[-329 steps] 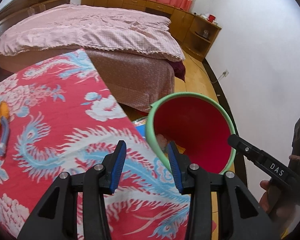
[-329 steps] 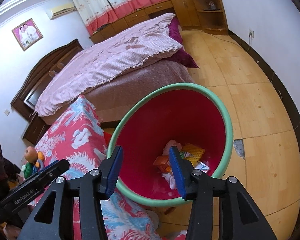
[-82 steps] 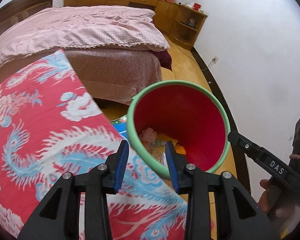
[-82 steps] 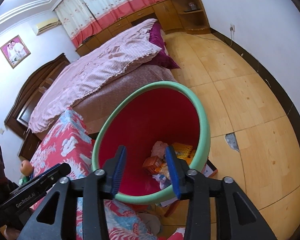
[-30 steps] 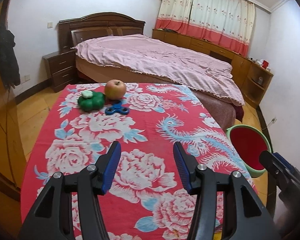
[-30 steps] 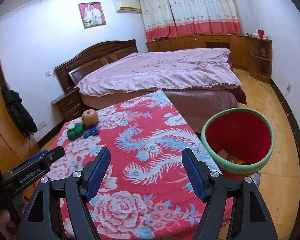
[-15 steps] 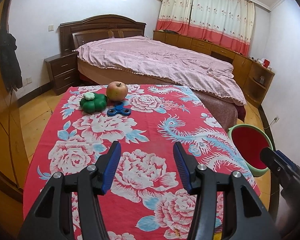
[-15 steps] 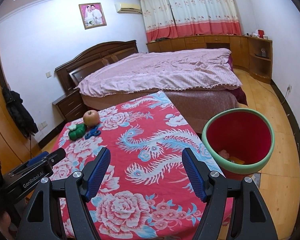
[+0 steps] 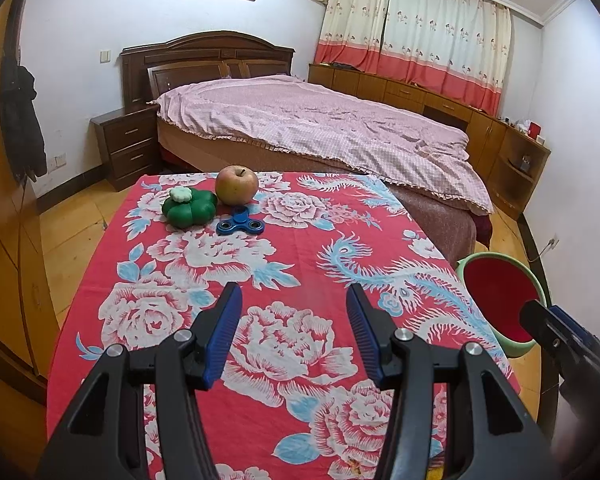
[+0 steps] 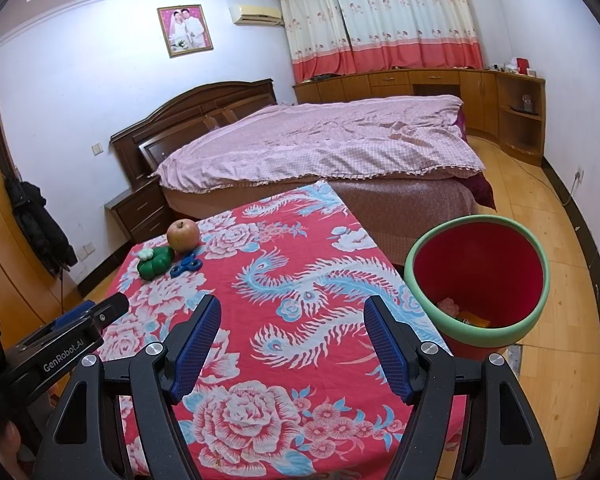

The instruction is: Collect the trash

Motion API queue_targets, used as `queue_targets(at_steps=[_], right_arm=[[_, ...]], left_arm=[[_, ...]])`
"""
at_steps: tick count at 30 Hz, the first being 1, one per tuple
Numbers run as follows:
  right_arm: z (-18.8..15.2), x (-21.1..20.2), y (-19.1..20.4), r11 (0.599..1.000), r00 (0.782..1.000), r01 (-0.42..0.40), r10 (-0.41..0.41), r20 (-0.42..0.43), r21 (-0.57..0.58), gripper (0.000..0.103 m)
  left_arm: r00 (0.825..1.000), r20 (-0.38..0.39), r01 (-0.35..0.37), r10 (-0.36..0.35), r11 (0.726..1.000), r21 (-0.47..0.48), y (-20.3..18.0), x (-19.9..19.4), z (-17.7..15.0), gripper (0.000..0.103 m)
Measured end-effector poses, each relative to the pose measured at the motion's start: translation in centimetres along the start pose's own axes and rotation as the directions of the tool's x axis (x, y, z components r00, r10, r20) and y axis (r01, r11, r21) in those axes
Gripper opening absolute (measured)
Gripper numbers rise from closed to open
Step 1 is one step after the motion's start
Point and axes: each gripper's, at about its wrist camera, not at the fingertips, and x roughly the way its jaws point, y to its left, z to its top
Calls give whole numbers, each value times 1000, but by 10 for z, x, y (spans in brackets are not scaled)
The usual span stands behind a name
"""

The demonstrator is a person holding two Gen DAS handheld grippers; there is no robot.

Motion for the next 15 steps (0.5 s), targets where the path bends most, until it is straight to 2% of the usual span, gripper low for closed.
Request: queue_targets(at_steps=[15], right_arm=[[-1,1,0,1000,1000,-1,1,-4,2,75]], left_arm=[[1000,1,0,0,1000,1,1,0,1,54]])
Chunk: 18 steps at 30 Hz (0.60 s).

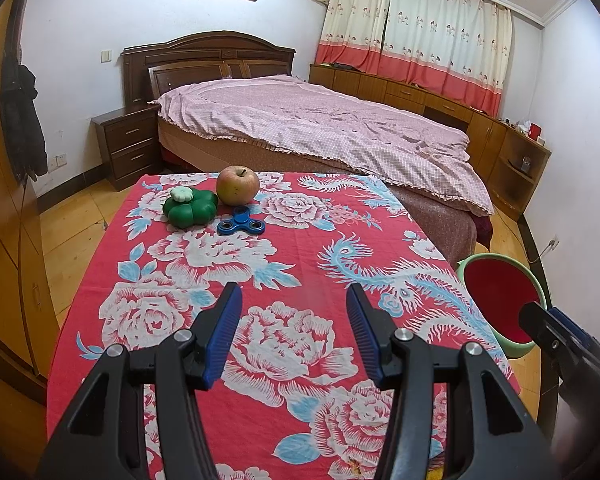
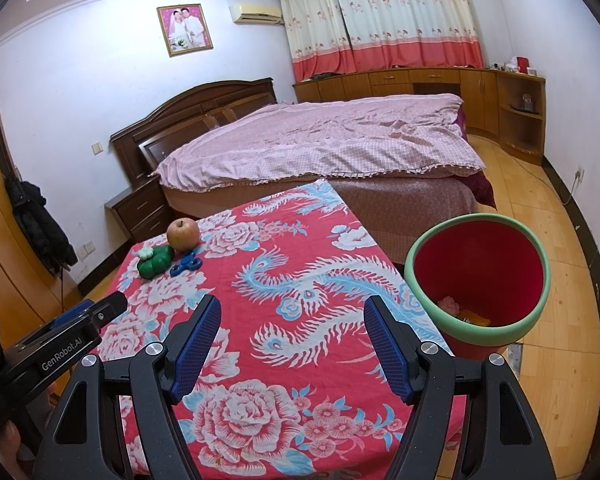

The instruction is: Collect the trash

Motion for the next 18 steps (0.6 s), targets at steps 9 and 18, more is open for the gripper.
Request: queue_targets(at_steps=[9,18], right_arm=[[0,0,0,1000,1000,0,0,-1,0,75],[-3,2,0,1000,1000,-5,5,-5,4,75]], left_arm=[[1000,-1,1,-1,1000,-1,0,0,0,54],[1000,-1,0,0,1000,-2,0,0,0,54]])
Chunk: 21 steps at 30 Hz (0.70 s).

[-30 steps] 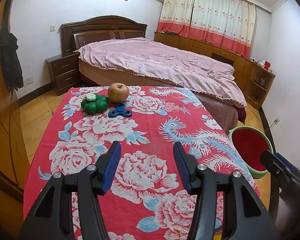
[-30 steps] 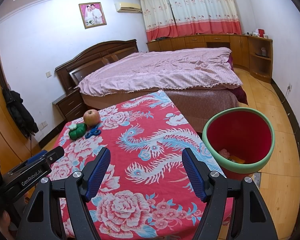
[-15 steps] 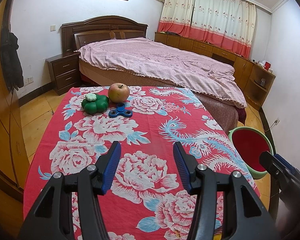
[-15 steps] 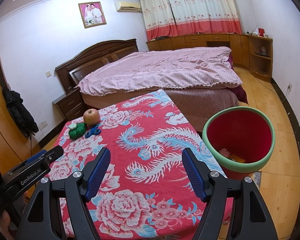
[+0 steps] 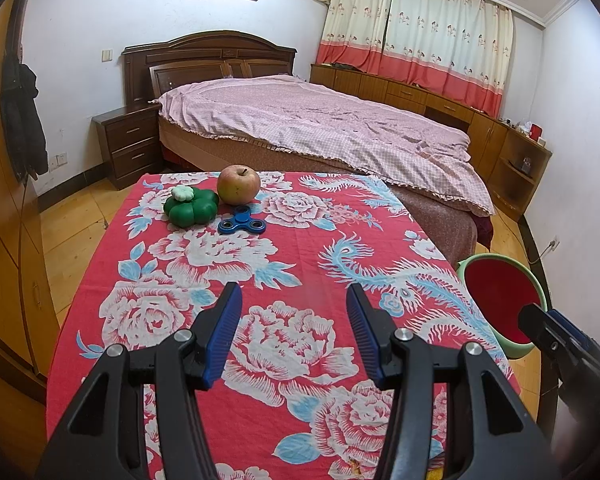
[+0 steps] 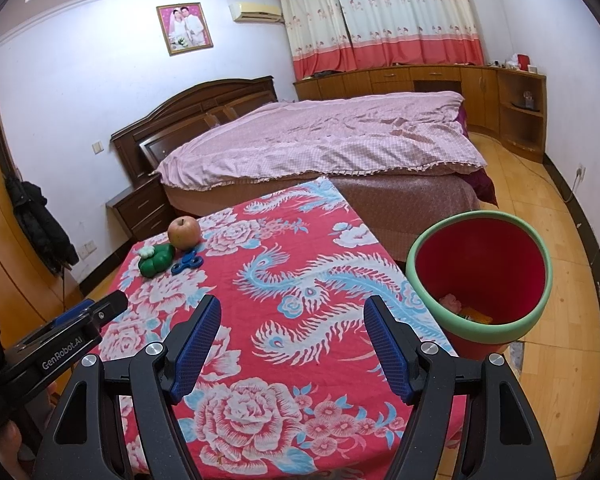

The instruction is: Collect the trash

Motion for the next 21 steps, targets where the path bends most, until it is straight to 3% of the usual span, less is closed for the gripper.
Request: queue_targets(at_steps=[21], right_arm=[[-1,0,0,1000,1000,0,0,-2,1,75]], left_arm=[[1000,1,-1,1,1000,1,0,0,0,54]])
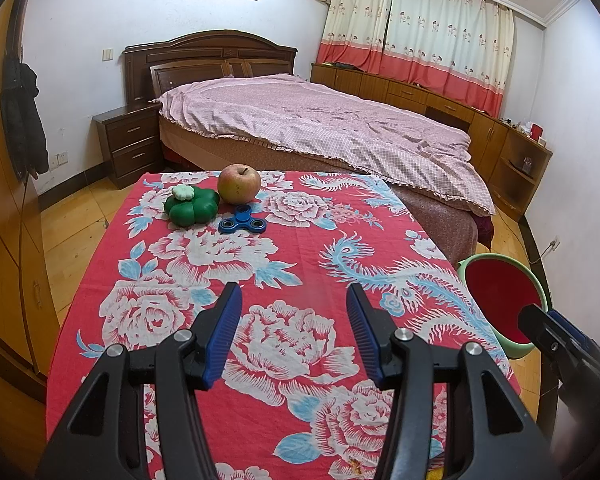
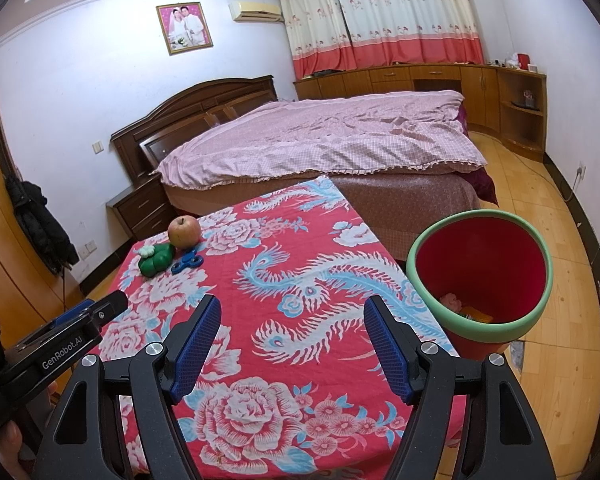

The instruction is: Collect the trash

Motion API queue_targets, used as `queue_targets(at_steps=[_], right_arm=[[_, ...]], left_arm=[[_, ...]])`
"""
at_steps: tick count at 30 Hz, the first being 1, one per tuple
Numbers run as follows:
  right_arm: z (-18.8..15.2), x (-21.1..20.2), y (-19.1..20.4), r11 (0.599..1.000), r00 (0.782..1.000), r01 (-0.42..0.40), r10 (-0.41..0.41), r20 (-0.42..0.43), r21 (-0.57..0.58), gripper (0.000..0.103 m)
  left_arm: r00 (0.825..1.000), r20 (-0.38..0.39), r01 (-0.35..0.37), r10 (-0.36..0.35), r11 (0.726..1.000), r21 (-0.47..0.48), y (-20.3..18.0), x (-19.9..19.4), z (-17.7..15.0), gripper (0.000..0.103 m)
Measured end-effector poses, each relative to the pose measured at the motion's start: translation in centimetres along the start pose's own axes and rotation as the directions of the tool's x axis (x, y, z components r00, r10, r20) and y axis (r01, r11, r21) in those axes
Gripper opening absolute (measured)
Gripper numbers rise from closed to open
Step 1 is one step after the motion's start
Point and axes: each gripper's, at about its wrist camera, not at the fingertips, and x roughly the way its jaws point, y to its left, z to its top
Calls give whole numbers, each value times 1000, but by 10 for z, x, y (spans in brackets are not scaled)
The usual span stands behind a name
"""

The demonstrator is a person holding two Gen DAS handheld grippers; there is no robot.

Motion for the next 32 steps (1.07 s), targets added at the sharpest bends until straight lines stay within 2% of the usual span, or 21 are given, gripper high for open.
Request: queue_targets(at_steps=[32], right_arm=[[-4,5,1,1000,1000,2,-2,-12,5,75]], left_arm=[[1000,-12,-5,5,1000,-6,3,2,-4,54]])
